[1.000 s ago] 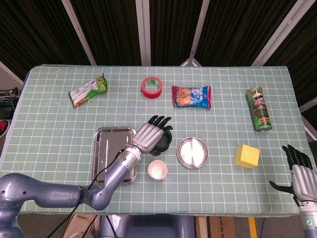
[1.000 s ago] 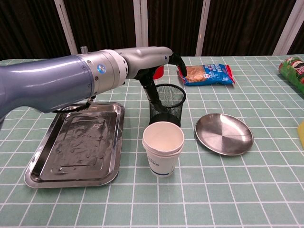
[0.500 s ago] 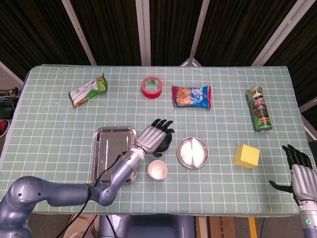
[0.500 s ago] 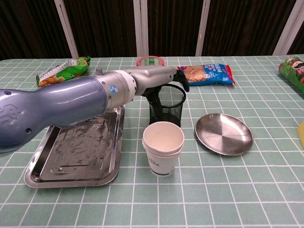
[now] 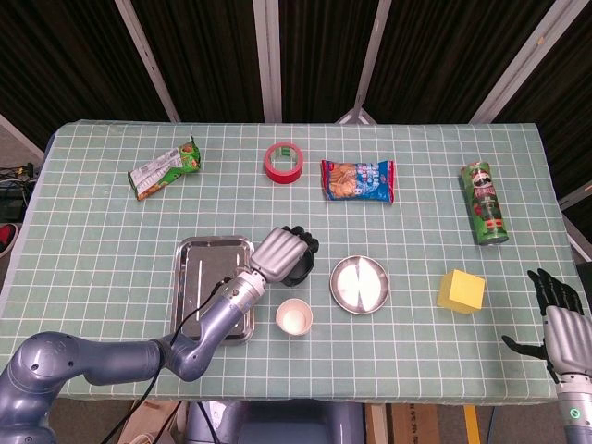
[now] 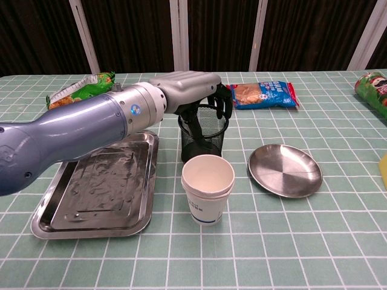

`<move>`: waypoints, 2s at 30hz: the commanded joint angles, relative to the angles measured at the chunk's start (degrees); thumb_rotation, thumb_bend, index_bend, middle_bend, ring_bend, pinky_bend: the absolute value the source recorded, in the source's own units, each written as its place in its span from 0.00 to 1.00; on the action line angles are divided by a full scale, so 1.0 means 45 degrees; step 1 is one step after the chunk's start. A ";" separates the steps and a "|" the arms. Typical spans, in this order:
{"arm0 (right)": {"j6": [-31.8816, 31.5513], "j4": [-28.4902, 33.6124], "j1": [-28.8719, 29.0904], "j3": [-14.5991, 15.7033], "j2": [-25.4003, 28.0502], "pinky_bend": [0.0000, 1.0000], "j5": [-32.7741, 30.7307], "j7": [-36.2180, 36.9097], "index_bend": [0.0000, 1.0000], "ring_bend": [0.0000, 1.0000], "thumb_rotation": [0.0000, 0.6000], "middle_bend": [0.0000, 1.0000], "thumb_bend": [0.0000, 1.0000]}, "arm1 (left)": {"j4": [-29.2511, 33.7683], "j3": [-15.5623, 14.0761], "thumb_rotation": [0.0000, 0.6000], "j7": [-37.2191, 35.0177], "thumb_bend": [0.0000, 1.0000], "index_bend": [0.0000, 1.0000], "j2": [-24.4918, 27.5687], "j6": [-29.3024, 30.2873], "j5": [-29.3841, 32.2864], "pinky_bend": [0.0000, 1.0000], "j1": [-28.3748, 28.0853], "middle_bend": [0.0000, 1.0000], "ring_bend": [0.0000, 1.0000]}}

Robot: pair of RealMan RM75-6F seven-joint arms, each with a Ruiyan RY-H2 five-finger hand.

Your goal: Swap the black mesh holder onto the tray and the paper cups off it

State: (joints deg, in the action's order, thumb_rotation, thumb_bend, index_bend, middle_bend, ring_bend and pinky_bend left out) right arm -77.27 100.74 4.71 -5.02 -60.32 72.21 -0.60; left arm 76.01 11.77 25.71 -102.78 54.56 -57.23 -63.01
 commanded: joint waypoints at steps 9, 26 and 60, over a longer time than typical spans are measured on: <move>0.0001 -0.0022 -0.0041 -0.0017 0.0016 0.00 0.0009 0.0105 0.00 0.00 1.00 0.00 0.00 | 0.2935 0.0341 1.00 -0.0216 0.35 0.43 0.2655 0.1100 -0.0461 0.41 0.1165 0.32 0.26; -0.0130 0.0195 -0.0090 0.0036 -0.0042 0.00 0.0189 -0.0173 0.00 0.00 1.00 0.00 0.00 | 0.5599 -0.2312 1.00 -0.2919 0.33 0.42 0.7134 0.1274 -0.3066 0.40 0.4386 0.29 0.23; 0.1418 0.0258 0.1136 0.0895 0.0662 0.00 0.4055 0.2035 0.00 0.00 1.00 0.00 0.00 | 0.4940 -0.4240 1.00 -0.3554 0.00 0.22 0.7659 0.9426 -0.7373 0.15 1.0542 0.00 0.00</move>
State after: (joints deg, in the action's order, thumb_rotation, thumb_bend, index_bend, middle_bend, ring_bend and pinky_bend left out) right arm -73.59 101.69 6.72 -2.08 -57.74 84.67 5.90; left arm 100.16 -3.94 10.48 -70.58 88.67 -86.80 -23.39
